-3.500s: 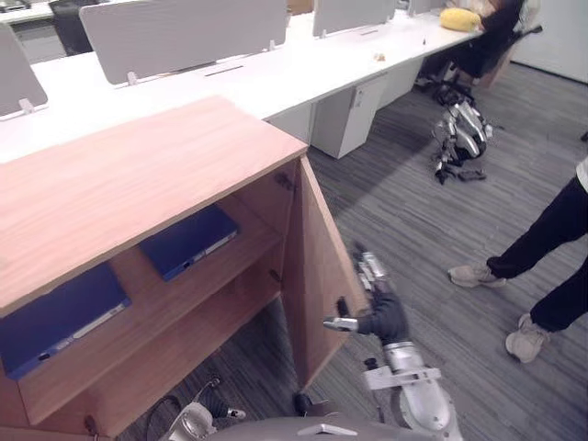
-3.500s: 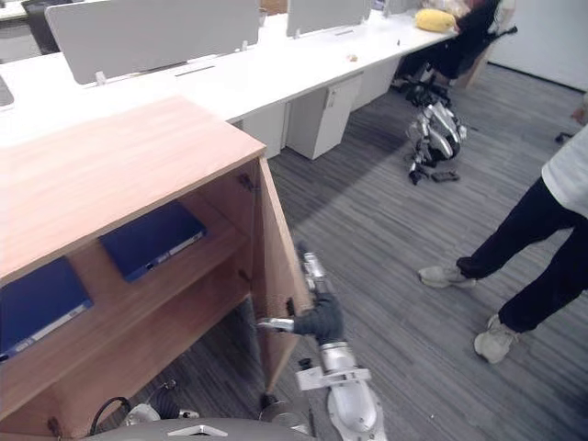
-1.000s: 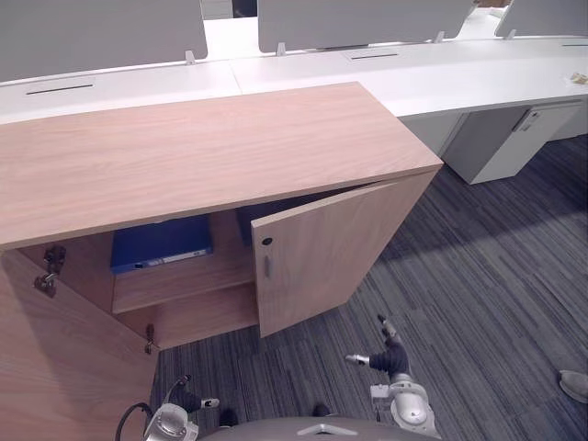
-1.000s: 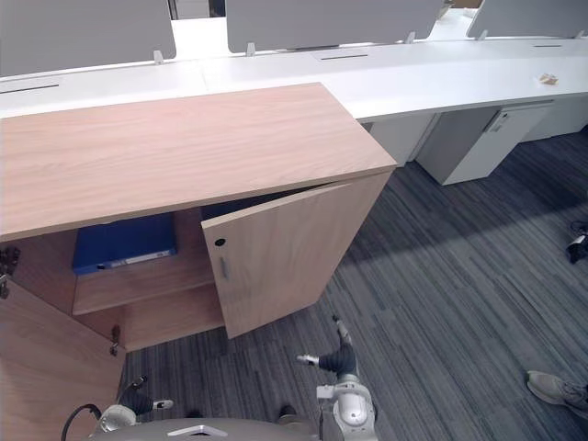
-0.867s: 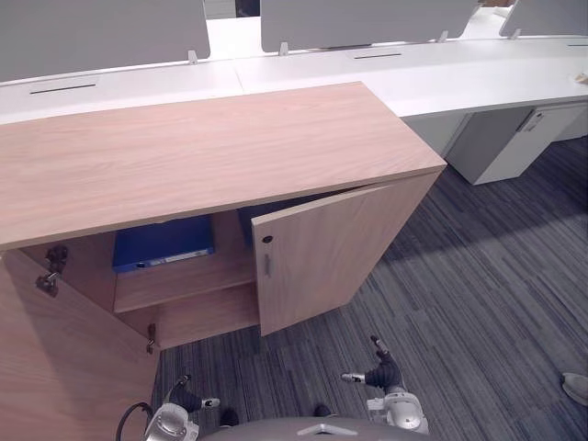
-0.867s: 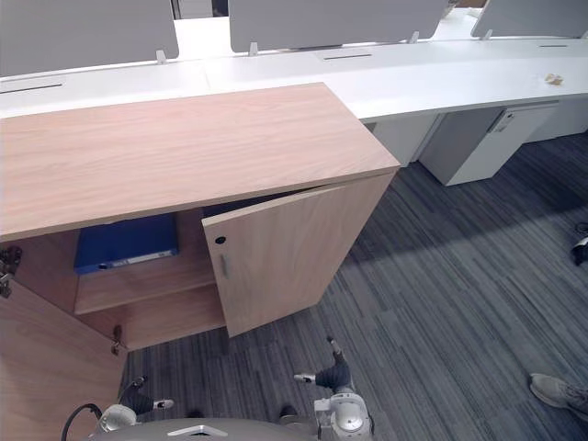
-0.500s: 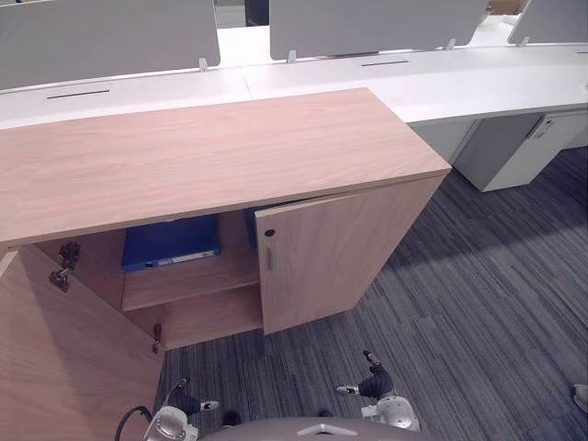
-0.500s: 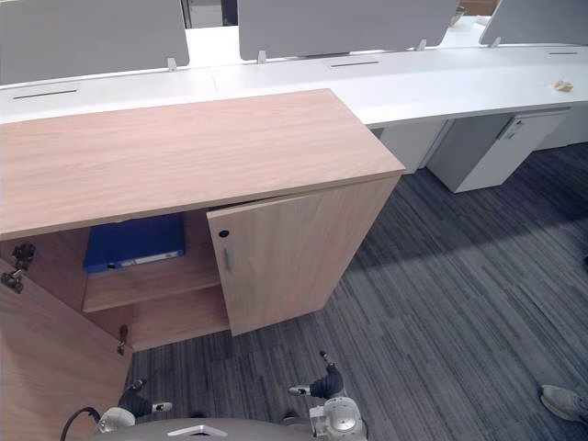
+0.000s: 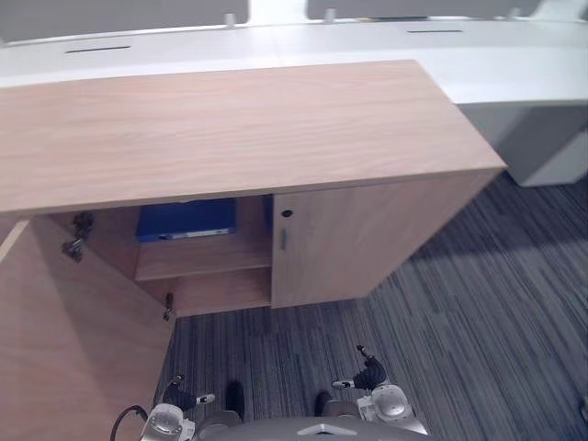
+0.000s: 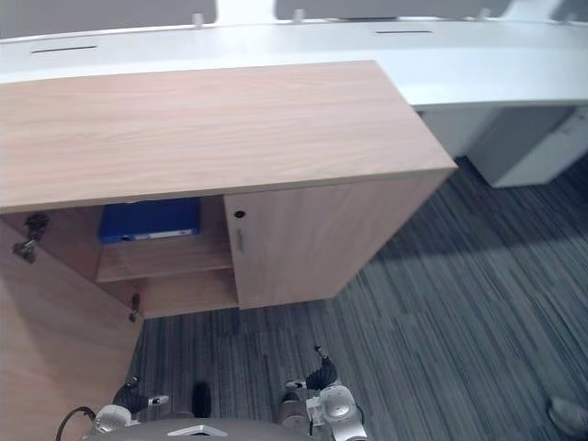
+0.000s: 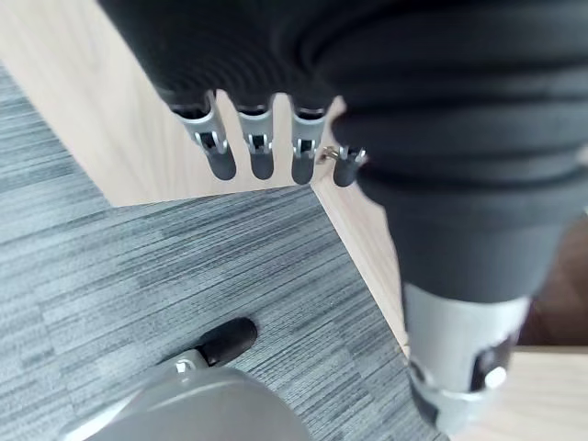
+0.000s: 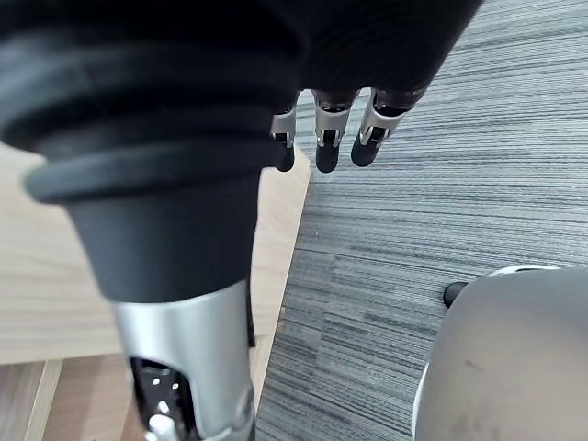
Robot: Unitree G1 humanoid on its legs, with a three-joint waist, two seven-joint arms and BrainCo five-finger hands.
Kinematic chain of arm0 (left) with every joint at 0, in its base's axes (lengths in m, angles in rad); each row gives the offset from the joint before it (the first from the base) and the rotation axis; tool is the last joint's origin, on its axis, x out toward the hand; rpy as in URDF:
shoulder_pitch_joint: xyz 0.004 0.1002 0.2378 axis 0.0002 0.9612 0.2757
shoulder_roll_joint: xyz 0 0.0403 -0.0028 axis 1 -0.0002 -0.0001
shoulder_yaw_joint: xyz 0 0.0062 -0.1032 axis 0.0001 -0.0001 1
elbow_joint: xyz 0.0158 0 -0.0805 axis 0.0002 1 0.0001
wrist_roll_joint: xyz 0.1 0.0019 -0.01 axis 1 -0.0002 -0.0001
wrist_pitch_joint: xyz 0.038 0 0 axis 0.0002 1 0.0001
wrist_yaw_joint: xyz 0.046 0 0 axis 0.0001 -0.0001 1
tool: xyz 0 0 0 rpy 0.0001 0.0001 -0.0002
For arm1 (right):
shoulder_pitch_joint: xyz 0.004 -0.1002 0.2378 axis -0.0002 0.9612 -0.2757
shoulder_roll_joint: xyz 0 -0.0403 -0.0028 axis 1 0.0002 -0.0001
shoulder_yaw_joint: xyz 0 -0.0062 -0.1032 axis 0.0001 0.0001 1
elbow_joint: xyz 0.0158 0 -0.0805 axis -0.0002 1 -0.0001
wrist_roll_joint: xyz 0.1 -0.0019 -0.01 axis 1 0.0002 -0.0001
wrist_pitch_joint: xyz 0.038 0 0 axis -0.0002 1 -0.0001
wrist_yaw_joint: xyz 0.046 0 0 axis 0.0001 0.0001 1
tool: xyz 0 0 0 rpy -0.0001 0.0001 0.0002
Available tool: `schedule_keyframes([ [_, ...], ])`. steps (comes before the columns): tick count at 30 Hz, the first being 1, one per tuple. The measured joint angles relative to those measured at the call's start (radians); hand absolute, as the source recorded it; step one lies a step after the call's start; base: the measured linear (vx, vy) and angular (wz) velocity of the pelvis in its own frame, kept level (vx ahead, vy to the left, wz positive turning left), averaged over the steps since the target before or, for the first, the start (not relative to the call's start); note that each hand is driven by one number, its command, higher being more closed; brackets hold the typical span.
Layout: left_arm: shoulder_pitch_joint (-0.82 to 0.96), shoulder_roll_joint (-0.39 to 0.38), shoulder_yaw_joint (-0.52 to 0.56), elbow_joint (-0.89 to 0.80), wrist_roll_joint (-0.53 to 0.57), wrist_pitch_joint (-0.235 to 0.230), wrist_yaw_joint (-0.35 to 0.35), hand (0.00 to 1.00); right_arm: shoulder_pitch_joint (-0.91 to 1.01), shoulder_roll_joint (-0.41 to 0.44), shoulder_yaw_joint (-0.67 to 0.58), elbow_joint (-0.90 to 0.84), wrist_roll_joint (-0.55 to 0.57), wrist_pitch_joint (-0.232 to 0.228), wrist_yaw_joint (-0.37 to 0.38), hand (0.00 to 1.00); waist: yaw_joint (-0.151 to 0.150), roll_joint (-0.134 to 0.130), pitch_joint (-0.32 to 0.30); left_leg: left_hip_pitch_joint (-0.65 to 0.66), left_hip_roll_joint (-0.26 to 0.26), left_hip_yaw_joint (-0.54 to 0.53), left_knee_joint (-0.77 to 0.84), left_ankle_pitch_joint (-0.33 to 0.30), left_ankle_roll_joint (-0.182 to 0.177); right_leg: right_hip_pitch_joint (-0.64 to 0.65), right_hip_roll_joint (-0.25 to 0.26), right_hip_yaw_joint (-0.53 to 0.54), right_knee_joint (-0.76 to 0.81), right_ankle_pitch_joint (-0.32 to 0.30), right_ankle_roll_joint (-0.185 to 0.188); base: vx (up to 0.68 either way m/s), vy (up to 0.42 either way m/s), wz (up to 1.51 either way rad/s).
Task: Walk over to the cabinet, pick up the folder, carry it to the office cabinet, place the folder inside the office cabinet, then close the office cabinet door
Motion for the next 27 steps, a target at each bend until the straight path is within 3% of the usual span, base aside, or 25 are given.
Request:
schedule_keyframes([
  [6, 0.001, -0.021, 0.083, -0.046, -0.092, -0.021, 0.009, 0.00, -0.033, 0.002, 0.018, 0.028, 0.000, 0.002, -0.004, 0.00, 0.031, -0.003, 0.039, -0.041, -0.010, -0.139, 0.007, 0.070, -0.017, 0.077, 0.018, -0.086, -0.035, -0.012, -0.033, 0.01, -0.020, 0.97],
  [9, 0.011, -0.038, 0.106, -0.088, -0.120, -0.024, 0.022, 0.00, -0.070, 0.001, 0.014, 0.025, 0.000, 0.002, -0.012, 0.00, 0.034, -0.005, 0.045, -0.101, -0.033, -0.119, 0.007, 0.175, -0.025, 0.063, 0.004, -0.134, 0.001, -0.034, -0.065, -0.15, 0.016, 1.17],
  [11, 0.012, -0.042, 0.147, -0.107, -0.129, -0.030, 0.025, 0.00, -0.082, 0.008, 0.011, 0.024, 0.000, 0.003, -0.014, 0.00, 0.047, -0.025, 0.060, -0.115, -0.040, -0.038, 0.082, 0.096, -0.001, 0.069, -0.026, -0.180, 0.011, -0.049, -0.041, -0.17, 0.086, 0.96],
  [12, 0.020, -0.041, 0.182, -0.103, -0.141, -0.025, 0.026, 0.00, -0.076, 0.012, -0.010, 0.023, 0.001, 0.005, -0.015, 0.00, 0.044, -0.048, 0.063, -0.128, -0.064, 0.050, 0.290, -0.068, 0.038, 0.088, -0.071, -0.222, 0.033, -0.058, -0.028, -0.06, 0.047, 0.91],
  [13, 0.040, -0.044, 0.193, -0.103, -0.154, -0.027, 0.028, 0.00, -0.061, 0.006, -0.014, 0.016, 0.002, 0.010, -0.015, 0.00, 0.043, -0.044, 0.061, -0.112, -0.056, 0.085, 0.389, -0.148, 0.020, 0.111, -0.087, -0.243, 0.033, -0.067, -0.022, -0.04, 0.053, 0.96],
  [14, 0.048, -0.052, 0.201, -0.102, -0.162, -0.028, 0.029, 0.00, -0.052, 0.000, -0.016, 0.015, 0.002, 0.011, -0.015, 0.00, 0.043, -0.031, 0.056, -0.087, -0.045, 0.088, 0.376, -0.182, 0.013, 0.113, -0.083, -0.250, 0.034, -0.070, -0.017, -0.08, 0.121, 0.68],
  [15, 0.054, -0.066, 0.228, -0.100, -0.181, -0.028, 0.029, 0.00, -0.046, -0.005, -0.025, 0.023, 0.004, 0.020, -0.015, 0.00, 0.046, -0.007, 0.052, -0.064, -0.050, 0.069, 0.312, -0.194, 0.034, 0.111, -0.076, -0.249, 0.045, -0.072, -0.006, -0.09, 0.133, 0.42],
  [19, 0.102, -0.066, 0.352, -0.100, -0.283, -0.026, 0.045, 0.00, -0.030, 0.028, -0.036, 0.025, 0.012, 0.028, -0.013, 0.00, 0.050, -0.035, 0.040, 0.012, -0.116, 0.008, 0.088, -0.062, 0.053, 0.124, -0.073, -0.217, -0.036, -0.046, -0.012, -0.03, 0.076, 0.49],
  [23, 0.130, -0.032, 0.473, -0.125, -0.351, -0.030, 0.055, 0.00, -0.058, 0.025, -0.042, 0.025, 0.020, 0.033, -0.013, 0.00, 0.059, -0.030, 0.033, 0.073, -0.139, -0.032, 0.009, -0.022, 0.064, 0.176, -0.072, -0.210, -0.077, -0.032, -0.015, 0.03, 0.043, 0.31],
  [27, 0.140, 0.010, 0.569, -0.260, -0.401, -0.047, 0.073, 0.00, -0.098, 0.015, -0.010, 0.025, 0.020, 0.033, -0.012, 0.00, 0.079, -0.020, 0.019, 0.070, -0.147, -0.055, 0.008, -0.009, 0.080, 0.191, -0.068, -0.216, -0.098, -0.023, -0.008, 0.02, -0.030, 0.18],
])
